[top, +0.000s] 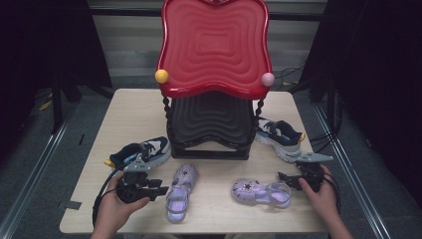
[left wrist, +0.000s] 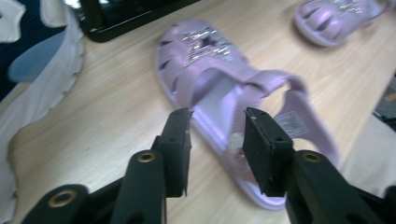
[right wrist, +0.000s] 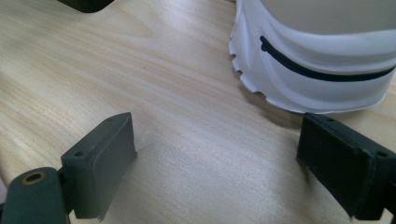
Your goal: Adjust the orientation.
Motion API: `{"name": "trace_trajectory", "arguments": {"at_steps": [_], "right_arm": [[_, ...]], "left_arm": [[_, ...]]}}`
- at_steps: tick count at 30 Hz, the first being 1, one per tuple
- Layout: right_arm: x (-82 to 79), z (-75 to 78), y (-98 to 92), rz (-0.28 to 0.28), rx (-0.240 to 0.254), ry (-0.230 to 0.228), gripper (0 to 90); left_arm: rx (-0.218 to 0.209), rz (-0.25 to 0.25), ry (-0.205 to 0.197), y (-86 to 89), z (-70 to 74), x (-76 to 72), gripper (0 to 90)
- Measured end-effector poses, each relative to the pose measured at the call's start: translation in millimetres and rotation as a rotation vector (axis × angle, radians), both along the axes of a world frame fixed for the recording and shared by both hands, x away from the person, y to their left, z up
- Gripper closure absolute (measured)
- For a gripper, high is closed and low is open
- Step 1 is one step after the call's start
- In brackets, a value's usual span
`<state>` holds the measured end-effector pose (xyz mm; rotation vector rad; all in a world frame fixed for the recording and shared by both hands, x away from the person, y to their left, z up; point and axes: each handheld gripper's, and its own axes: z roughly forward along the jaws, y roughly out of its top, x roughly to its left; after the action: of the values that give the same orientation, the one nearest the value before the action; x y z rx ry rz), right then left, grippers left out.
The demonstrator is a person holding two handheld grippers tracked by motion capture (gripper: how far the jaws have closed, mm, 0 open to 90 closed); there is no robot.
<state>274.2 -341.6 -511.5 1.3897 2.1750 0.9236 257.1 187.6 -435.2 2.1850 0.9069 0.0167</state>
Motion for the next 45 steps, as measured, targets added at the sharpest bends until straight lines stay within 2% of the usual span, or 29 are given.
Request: {"name": "trace_trajectory", "arguments": {"at_steps": [3, 5, 9, 13, 15, 20, 22, 26, 30, 32, 36, 39, 40, 43, 45], "right_arm": [[0.1, -0.2, -0.1, 0.001, -0.002, -0.002, 10.5], [0.1, -0.1, -0.1, 0.001, -0.002, -0.002, 10.5], [0.1, -0.1, -0.1, 0.002, -0.002, -0.002, 10.5], [0.1, -0.1, -0.1, 0.002, -0.001, -0.002, 10.5], [0.1, -0.2, -0.1, 0.001, -0.002, -0.002, 10.5], [0.1, -0.2, -0.1, 0.003, -0.001, -0.002, 10.5], [0.1, -0.2, -0.1, 0.002, -0.001, -0.001, 10.5], [0.1, -0.2, -0.1, 0.002, 0.0, -0.001, 10.5], [0.1, -0.1, -0.1, 0.001, -0.002, -0.002, 10.5], [0.1, -0.2, -0.1, 0.002, -0.001, -0.001, 10.5], [0.1, -0.2, -0.1, 0.001, -0.002, -0.002, 10.5], [0.1, -0.1, -0.1, 0.002, -0.001, -0.001, 10.5], [0.1, -0.2, -0.1, 0.003, -0.001, -0.002, 10.5], [0.1, -0.2, -0.1, 0.002, -0.001, -0.001, 10.5], [0.1, -0.2, -0.1, 0.002, -0.002, -0.002, 10.5]], "left_arm": [[0.007, -0.017, 0.0, -6.1, -0.5, -2.9, 55.5], [0.01, -0.029, 0.013, -9.3, -2.9, -3.3, 55.4], [0.042, -0.022, 0.004, -13.0, -10.3, -2.8, 54.7], [0.042, -0.008, 0.013, -13.3, -19.7, -1.6, 55.0], [0.024, -0.001, 0.023, -12.9, -22.1, -1.3, 55.8], [0.069, -0.006, -0.019, -9.7, -18.6, -1.1, 62.6], [0.067, -0.001, -0.021, -6.7, -18.1, 0.0, 66.6], [0.053, 0.01, -0.024, -5.0, -20.1, 2.2, 67.0], [0.082, 0.022, -0.046, -1.7, -20.3, 4.0, 67.4], [0.055, 0.029, -0.036, 1.0, -20.9, 4.4, 68.5], [0.06, 0.012, -0.034, -2.0, -20.2, 3.1, 68.6], [0.084, -0.008, -0.034, -6.5, -20.4, 2.2, 68.6], [0.077, -0.014, -0.026, -6.8, -21.3, 2.5, 68.5], [0.079, 0.0, -0.02, -5.7, -23.2, 3.1, 67.2], [0.051, 0.026, -0.026, -4.3, -24.7, 5.0, 64.9]]}}
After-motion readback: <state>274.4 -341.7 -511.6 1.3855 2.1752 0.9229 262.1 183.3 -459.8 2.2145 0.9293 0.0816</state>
